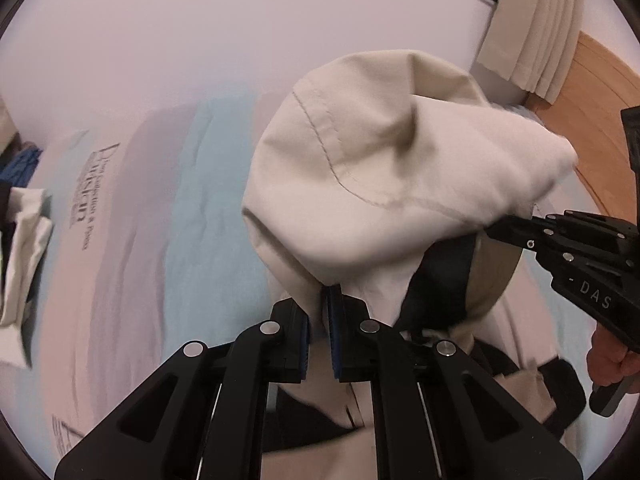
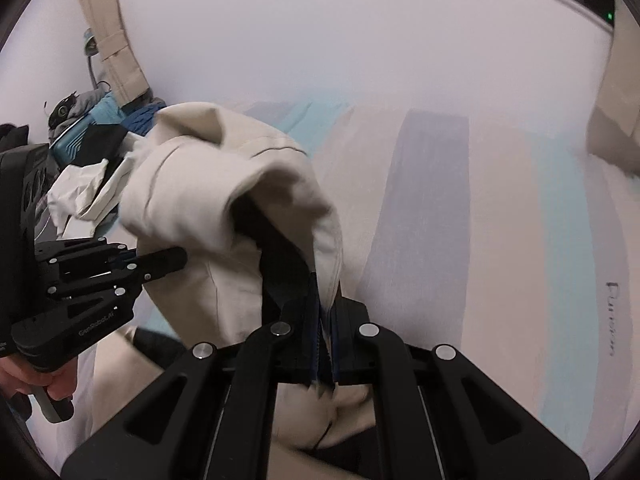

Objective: Fold large clothes
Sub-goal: 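Lift the hood with both tools and fold it over the jacket body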

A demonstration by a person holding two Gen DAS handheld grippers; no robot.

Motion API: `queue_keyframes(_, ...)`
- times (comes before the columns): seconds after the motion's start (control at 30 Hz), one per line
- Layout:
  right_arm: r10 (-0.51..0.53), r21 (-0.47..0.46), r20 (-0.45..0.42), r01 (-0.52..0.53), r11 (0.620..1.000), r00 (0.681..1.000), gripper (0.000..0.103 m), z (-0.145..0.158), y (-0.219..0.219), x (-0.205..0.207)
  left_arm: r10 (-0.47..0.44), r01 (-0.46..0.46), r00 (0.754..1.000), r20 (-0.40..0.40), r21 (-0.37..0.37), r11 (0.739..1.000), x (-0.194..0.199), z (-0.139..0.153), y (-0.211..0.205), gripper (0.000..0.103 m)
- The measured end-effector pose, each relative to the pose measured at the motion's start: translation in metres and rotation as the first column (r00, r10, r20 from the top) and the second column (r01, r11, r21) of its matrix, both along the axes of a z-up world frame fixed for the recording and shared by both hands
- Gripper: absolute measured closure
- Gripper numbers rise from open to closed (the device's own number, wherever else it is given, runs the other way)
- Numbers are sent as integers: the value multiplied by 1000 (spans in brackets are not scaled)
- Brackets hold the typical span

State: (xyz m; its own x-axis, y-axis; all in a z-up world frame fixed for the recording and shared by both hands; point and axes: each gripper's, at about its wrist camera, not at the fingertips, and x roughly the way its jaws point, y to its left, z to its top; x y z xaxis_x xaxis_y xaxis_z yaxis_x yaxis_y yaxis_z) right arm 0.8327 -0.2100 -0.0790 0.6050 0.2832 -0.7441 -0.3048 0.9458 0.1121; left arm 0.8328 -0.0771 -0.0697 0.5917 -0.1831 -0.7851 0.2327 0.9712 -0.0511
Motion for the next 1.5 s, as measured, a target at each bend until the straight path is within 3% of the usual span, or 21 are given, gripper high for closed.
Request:
queue_keyframes(0.3, -13, -37, 25, 14, 999, 1000, 100, -3, -4, -88, 16, -18, 999, 44, 44, 999, -90, -7, -7, 96)
queue_keyframes(0.77, -22, -128, -1, 21, 992, 1000, 100, -47, 11, -178, 47, -49, 999, 23, 93, 994, -190, -56, -6, 96)
queue_keyframes(1.07, 5, -197, -54, -16, 980, 999, 100, -82, 15, -213, 3, -2, 1000, -7, 146, 989, -233, -94, -16, 96)
queue_keyframes(1.5, 49, -294, -93, -74, 953, 994, 100, -124, 21, -245, -9, 22, 995, -97, 138, 990, -262, -142, -16, 96)
